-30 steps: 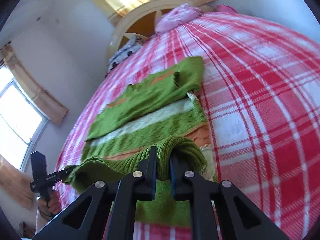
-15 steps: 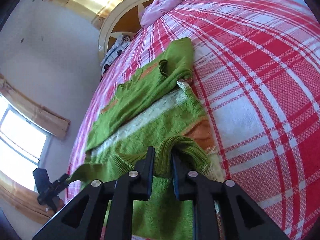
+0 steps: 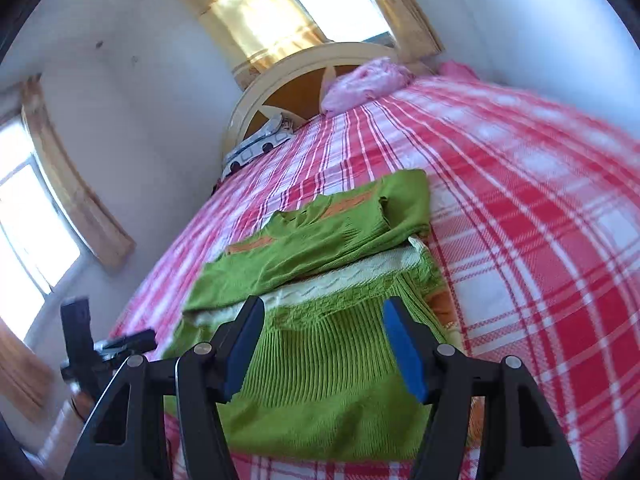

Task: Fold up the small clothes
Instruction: 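Open both grippers and release the folded hem onto the sweater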

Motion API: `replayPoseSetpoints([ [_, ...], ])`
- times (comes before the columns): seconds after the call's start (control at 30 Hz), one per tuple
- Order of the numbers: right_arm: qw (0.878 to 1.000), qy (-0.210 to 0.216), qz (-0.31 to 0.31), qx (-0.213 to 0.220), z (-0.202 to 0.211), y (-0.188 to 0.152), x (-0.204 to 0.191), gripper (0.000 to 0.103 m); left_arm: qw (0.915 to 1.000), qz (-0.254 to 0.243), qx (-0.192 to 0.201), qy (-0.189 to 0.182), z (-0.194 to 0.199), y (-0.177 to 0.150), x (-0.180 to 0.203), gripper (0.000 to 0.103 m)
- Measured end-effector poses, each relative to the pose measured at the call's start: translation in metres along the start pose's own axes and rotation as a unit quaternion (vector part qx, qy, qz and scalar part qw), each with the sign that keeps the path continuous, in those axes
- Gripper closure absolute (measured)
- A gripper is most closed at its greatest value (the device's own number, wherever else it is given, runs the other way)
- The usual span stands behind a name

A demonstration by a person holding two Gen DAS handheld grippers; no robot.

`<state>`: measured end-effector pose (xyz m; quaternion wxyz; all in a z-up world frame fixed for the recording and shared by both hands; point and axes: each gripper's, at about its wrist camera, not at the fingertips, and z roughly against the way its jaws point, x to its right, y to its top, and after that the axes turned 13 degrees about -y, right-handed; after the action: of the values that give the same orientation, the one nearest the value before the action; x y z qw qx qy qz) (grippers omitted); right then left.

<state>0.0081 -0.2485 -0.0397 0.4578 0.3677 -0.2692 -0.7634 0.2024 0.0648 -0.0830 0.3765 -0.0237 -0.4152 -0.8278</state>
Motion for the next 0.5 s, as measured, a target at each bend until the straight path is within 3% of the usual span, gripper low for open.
replayPoseSetpoints([
  [0.13,1.0,-0.005,0.027,-0.006,0.007,-0.007,-0.003,0.04,0.9989,0.0,-0.036,0.032,-0.026,-0.002,-0.007,0.027],
  [0.3,0.999,-0.018,0.035,-0.011,0.008,-0.015,0.002,0.04,0.9992,0.031,-0.027,0.003,-0.023,-0.008,-0.014,0.029],
  [0.37,0.999,-0.017,0.029,-0.016,0.009,-0.017,0.005,0.04,0.9989,0.031,-0.027,-0.023,-0.021,-0.011,-0.009,0.044],
  [0.5,1.0,-0.014,0.017,-0.022,0.003,-0.016,0.006,0.04,0.9993,0.003,-0.035,-0.014,-0.023,-0.016,0.001,0.045],
])
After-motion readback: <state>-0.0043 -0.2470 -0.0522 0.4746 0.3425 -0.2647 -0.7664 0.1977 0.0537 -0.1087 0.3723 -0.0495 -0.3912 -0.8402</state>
